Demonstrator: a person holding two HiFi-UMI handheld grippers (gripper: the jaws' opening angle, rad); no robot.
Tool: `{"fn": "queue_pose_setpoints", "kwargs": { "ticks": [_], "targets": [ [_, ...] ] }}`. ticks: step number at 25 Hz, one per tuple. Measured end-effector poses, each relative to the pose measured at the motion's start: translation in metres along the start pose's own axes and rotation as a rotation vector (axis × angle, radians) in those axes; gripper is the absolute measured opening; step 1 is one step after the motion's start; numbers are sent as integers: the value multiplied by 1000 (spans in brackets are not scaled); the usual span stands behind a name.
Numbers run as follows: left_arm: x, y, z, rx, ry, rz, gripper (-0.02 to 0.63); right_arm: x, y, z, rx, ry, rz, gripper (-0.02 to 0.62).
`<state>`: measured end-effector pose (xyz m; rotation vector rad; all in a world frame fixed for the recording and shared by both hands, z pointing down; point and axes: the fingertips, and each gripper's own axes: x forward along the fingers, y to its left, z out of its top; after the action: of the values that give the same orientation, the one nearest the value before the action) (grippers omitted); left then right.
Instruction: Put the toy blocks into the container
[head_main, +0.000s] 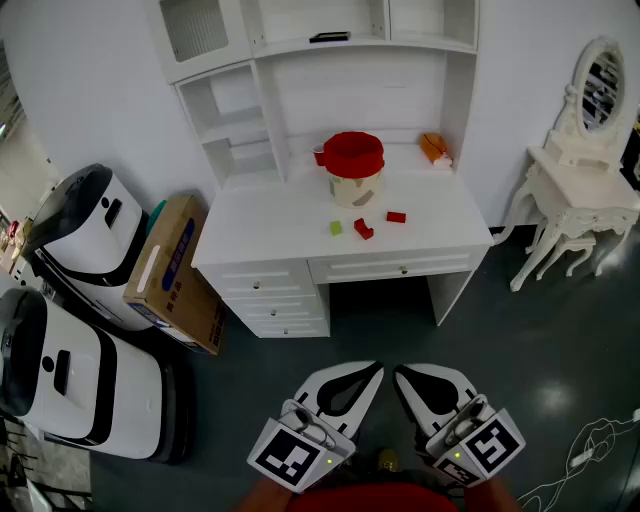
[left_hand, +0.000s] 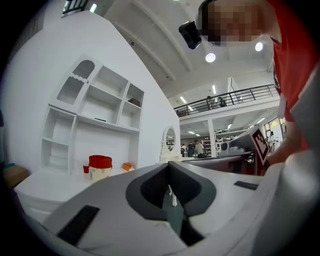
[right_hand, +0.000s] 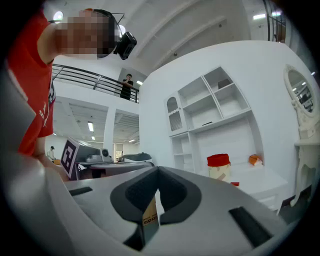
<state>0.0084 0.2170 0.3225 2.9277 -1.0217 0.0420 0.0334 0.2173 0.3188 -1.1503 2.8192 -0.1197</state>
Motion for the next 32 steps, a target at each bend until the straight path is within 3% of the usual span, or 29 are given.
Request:
{"fn": "queue_pose_setpoints", "kwargs": {
  "ticks": [20,32],
  "targets": [
    [-10,19,-3,-22,-10,18,32,12,1,1,22,-22,-13,11],
    [-14,77,-3,-21,-27,30,32,64,-3,-2,19,-16,-43,14]
  ]
}}
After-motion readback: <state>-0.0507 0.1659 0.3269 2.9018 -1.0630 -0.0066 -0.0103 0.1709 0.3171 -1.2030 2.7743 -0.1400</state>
